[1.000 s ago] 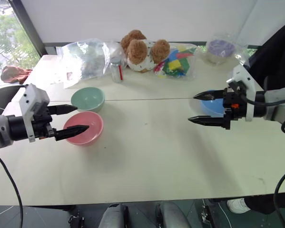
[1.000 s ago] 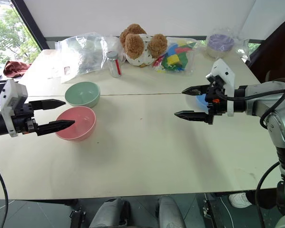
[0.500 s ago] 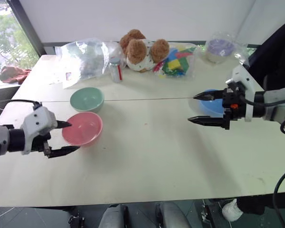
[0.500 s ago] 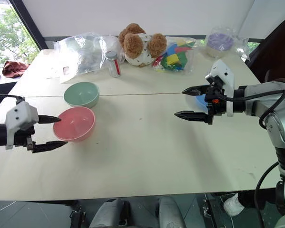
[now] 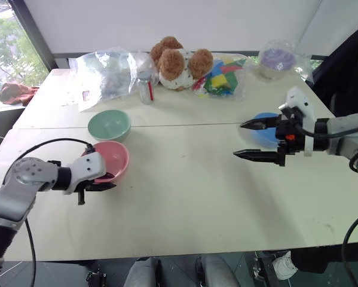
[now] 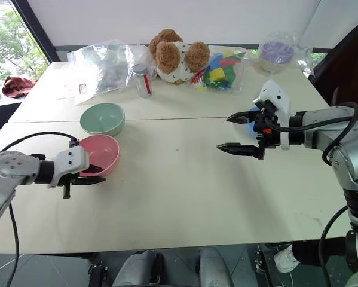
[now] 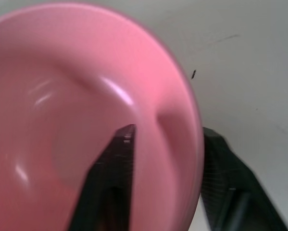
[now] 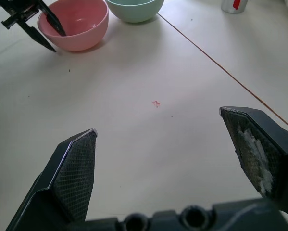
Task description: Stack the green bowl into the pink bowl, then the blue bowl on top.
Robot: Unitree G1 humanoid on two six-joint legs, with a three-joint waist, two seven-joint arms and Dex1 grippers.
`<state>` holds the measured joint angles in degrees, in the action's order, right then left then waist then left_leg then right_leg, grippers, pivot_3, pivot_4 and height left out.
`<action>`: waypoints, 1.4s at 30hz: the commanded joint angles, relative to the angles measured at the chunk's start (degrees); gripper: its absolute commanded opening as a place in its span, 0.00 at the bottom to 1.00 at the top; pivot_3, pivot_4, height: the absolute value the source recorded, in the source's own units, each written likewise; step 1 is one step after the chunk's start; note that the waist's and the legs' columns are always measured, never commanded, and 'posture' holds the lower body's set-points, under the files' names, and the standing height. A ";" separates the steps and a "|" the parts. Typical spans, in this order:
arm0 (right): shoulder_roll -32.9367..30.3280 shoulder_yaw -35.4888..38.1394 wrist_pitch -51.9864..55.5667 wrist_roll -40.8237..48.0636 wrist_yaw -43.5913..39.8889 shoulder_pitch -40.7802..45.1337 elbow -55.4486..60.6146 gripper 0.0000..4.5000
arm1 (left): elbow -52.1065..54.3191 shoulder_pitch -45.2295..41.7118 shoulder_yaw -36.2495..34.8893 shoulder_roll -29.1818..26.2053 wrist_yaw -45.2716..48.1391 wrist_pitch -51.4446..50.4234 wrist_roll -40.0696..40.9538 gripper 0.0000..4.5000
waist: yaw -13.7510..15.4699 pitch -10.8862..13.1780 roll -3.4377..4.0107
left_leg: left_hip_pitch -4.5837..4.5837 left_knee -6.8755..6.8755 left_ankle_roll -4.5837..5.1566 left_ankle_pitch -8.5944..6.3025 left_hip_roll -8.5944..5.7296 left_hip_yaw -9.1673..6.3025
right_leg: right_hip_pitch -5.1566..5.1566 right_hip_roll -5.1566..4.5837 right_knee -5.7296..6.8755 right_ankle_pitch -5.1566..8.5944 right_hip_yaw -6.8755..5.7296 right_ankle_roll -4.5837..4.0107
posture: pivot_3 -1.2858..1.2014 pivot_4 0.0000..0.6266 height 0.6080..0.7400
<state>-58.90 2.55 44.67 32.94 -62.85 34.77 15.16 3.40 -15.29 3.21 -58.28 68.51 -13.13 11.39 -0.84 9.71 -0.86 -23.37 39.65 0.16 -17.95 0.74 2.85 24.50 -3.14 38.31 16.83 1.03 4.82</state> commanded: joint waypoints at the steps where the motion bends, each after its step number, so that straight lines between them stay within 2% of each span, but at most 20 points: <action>1: -0.71 2.51 0.15 0.95 0.27 0.39 1.92 1.00 | 2.90 -3.24 1.09 -0.28 4.68 -0.42 2.15 0.02 | 0.27 -0.04 0.05 | 0.02 0.03 0.00 0.00 0.00 -0.02 | -0.04 0.00 0.00 0.00 -0.02 0.00 | 0.52 0.24 1.00; 6: -1.01 3.03 0.35 0.72 0.62 0.13 2.19 1.00 | 5.95 -12.62 5.16 2.07 12.58 -2.16 5.18 0.02 | 0.32 -0.03 0.05 | -0.03 0.19 0.05 -0.02 -0.04 -0.03 | -0.07 0.01 0.03 0.00 -0.03 0.01 | 0.52 0.24 1.00; 10: -1.05 3.53 0.63 0.76 1.25 -0.19 2.71 1.00 | 3.92 -21.32 10.74 7.37 16.93 0.02 3.76 0.02 | 0.26 -0.03 0.05 | -0.08 0.35 0.10 -0.05 -0.04 -0.04 | -0.11 0.15 0.06 -0.01 -0.01 0.03 | 0.52 0.24 1.00; 14: -1.18 4.49 1.07 1.06 1.98 -1.24 3.78 1.00 | -3.92 -29.49 17.74 15.97 19.66 7.59 -1.30 0.02 | 0.28 -0.03 0.05 | -0.05 0.38 0.11 -0.06 -0.02 -0.04 | -0.14 0.35 0.06 -0.04 0.02 0.07 | 0.52 0.24 1.00; 20: -2.11 6.92 2.93 2.31 3.39 -3.27 6.29 1.00 | -20.29 -36.57 24.68 27.94 20.38 21.05 -8.14 0.02 | 0.24 -0.03 0.05 | -0.05 0.40 0.12 -0.06 -0.01 -0.04 | -0.13 0.40 0.06 -0.04 0.03 0.08 | 0.52 0.24 1.00; 27: -3.35 10.25 5.53 3.94 4.65 -6.36 9.30 1.00 | -30.57 -39.98 28.50 31.25 20.19 34.31 -15.58 0.02 | 0.26 -0.03 0.05 | -0.05 0.39 0.12 -0.06 0.07 -0.05 | -0.10 0.45 0.08 -0.04 0.08 0.08 | 0.52 0.24 1.00; 30: -3.54 10.49 5.63 4.45 4.93 -6.67 9.42 1.00 | -30.90 -40.31 28.51 31.60 20.53 35.46 -16.20 0.25 | 0.22 -0.03 0.05 | -0.05 0.44 0.12 -0.06 0.05 -0.02 | -0.13 0.41 0.07 -0.06 0.11 0.11 | 0.52 0.24 1.00; 35: -3.44 9.68 4.91 4.40 4.92 -6.39 8.71 1.00 | -25.74 -39.83 26.37 31.08 21.44 32.01 -13.05 0.80 | 0.26 -0.03 0.05 | -0.05 0.43 0.13 -0.06 0.06 -0.05 | -0.13 0.43 0.07 -0.07 0.11 0.13 | 0.52 0.24 1.00; 36: -3.35 9.40 4.67 4.34 4.81 -6.12 8.44 1.00 | -24.00 -39.71 25.46 30.86 21.61 30.31 -11.67 0.94 | 0.26 -0.03 0.05 | -0.06 0.43 0.13 -0.06 0.06 -0.05 | -0.13 0.42 0.07 -0.07 0.11 0.13 | 0.52 0.24 1.00; 37: -3.28 9.20 4.51 4.30 4.74 -5.93 8.25 1.00 | -22.75 -39.61 24.87 30.68 21.72 29.03 -10.78 0.99 | 0.28 -0.03 0.05 | -0.06 0.43 0.13 -0.06 0.06 -0.06 | -0.12 0.42 0.07 -0.07 0.11 0.13 | 0.52 0.24 1.00; 42: -2.77 7.62 3.15 3.74 4.29 -4.72 6.88 1.00 | -16.86 -40.62 18.74 27.67 20.35 19.71 -6.14 0.99 | 0.06 -0.03 0.05 | -0.06 0.45 0.13 -0.06 0.06 -0.06 | -0.13 0.38 0.08 -0.07 0.11 0.13 | 0.52 0.24 1.00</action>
<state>-61.53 9.53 49.24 36.76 -58.32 28.48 22.05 -16.15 -54.32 25.81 -28.99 89.52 9.80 2.62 -0.79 9.68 -0.81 -23.42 40.10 0.29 -18.01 0.81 2.79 24.37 -2.75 38.40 16.76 1.15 4.95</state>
